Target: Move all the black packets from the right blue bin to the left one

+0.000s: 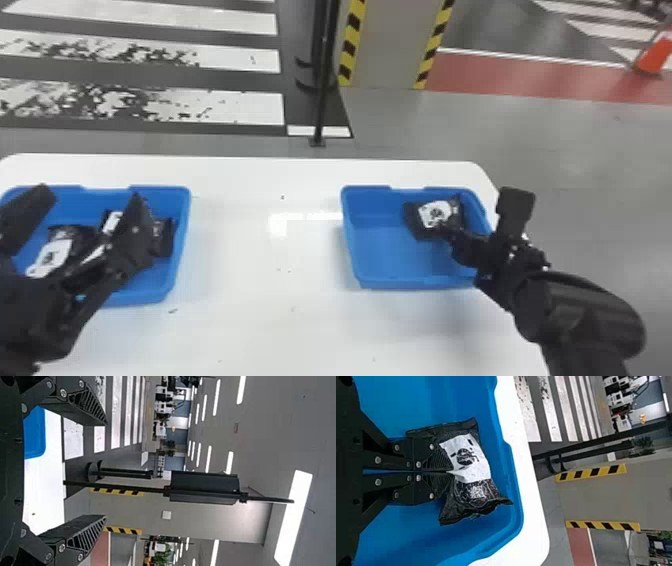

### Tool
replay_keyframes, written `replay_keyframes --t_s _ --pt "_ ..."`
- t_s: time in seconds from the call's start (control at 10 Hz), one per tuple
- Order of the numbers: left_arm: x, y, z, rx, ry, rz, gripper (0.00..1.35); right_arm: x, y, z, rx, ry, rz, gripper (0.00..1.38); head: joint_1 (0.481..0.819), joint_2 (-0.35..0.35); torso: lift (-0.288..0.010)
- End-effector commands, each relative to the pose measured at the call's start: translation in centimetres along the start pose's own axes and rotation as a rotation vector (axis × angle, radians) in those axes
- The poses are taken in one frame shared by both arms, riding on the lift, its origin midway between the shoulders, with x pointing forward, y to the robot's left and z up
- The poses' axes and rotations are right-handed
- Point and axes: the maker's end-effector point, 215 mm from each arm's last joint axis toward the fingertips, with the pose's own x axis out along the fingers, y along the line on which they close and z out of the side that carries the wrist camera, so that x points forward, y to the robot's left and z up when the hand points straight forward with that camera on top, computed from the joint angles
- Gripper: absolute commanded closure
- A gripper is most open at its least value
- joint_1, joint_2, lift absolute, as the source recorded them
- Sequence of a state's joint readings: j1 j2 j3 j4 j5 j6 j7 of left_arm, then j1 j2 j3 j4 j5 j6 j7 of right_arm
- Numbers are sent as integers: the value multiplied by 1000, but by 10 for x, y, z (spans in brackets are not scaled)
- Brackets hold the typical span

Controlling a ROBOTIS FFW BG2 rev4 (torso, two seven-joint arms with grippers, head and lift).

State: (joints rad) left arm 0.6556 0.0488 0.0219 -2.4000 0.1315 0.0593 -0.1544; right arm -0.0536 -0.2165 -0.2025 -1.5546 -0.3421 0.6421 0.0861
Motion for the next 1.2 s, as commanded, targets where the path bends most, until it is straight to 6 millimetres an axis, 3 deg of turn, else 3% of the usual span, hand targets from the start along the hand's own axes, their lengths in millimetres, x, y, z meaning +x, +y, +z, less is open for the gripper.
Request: replay_keyframes --t_s 0.0,0.3,0.5,0.6,0.7,0.8,0.9,1.0,1.1 --pt "0 0 -1 0 0 0 222 -7 8 9 12 -41 24 1139 695 -193 -140" --pt "0 1 3 -2 -18 1 222 -20 26 6 54 -65 75 1139 695 -182 -140" --pt "1 0 5 -3 -25 0 222 -15 32 1 75 -55 103 1116 695 -167 -140" --pt "2 -1 5 -4 -28 -4 222 -13 34 2 102 -68 124 911 695 -162 -140" --pt "2 -1 5 -6 -28 -4 222 -14 33 9 84 -83 118 426 695 -158 -140" --pt "2 -1 4 -8 -28 -4 222 -15 33 18 64 -97 112 36 695 -157 -140" --pt "2 -1 5 -8 -31 -5 222 -19 36 27 39 -94 102 59 695 -160 -140" --pt "2 -1 3 -11 -26 -5 222 -31 35 43 -29 -96 53 170 695 -161 -140" --pt "2 -1 3 -15 -27 -7 222 -34 25 49 -78 -77 -4 199 695 -163 -140"
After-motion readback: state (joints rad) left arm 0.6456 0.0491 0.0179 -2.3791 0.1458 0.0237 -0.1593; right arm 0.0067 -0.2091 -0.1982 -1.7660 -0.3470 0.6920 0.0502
